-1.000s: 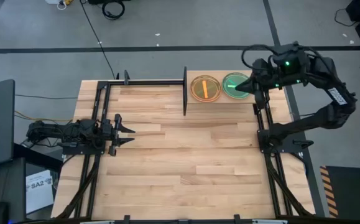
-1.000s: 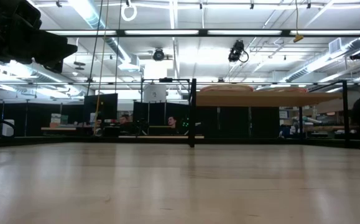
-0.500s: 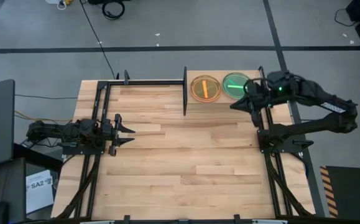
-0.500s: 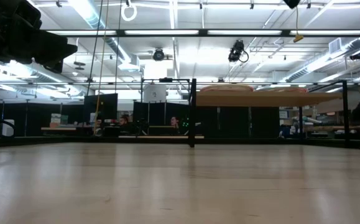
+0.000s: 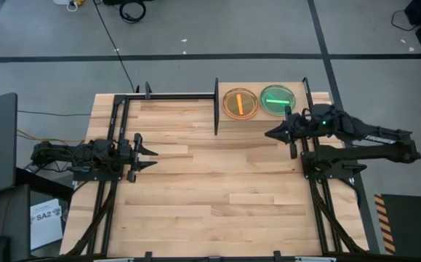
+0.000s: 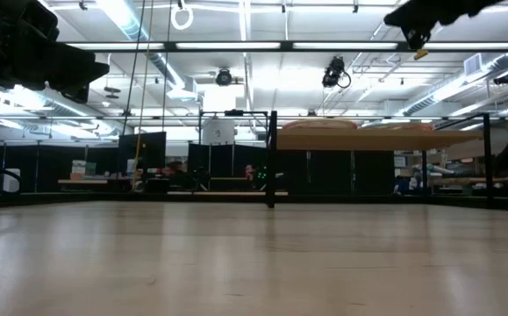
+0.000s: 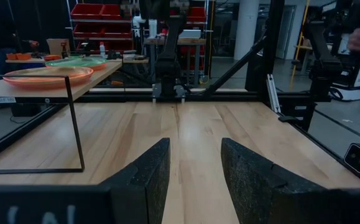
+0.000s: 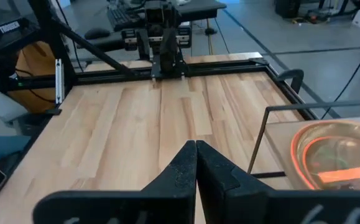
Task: Place and stack plates onto a shelf
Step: Return to Home Position
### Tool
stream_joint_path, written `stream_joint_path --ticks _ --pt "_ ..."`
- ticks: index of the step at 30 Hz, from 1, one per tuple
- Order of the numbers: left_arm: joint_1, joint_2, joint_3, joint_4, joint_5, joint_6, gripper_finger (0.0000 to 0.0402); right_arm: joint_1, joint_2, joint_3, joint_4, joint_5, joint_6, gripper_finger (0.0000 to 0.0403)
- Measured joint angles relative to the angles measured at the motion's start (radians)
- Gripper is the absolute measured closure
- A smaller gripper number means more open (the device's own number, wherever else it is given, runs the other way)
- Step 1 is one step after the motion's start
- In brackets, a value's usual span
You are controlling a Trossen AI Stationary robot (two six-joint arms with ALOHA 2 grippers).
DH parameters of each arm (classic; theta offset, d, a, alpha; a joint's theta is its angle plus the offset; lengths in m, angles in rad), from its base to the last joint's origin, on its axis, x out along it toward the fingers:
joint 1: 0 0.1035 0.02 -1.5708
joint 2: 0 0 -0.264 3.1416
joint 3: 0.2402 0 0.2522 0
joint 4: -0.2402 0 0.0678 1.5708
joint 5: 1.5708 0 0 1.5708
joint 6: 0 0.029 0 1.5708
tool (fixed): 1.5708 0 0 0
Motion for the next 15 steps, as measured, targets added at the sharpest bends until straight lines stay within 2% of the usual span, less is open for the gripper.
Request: stream_joint_path --ticks 6,15 --pt "0.0 0.0 0.0 0.0 0.0 -0.001 0.0251 0.0 -0.084 -0.191 0.162 -0.002 0.001 0.0389" --pt "0.0 0.0 0.0 0.0 0.0 0.003 0.0251 0.0 -0.229 -0.406 0.279 -0.002 0.053 0.0389"
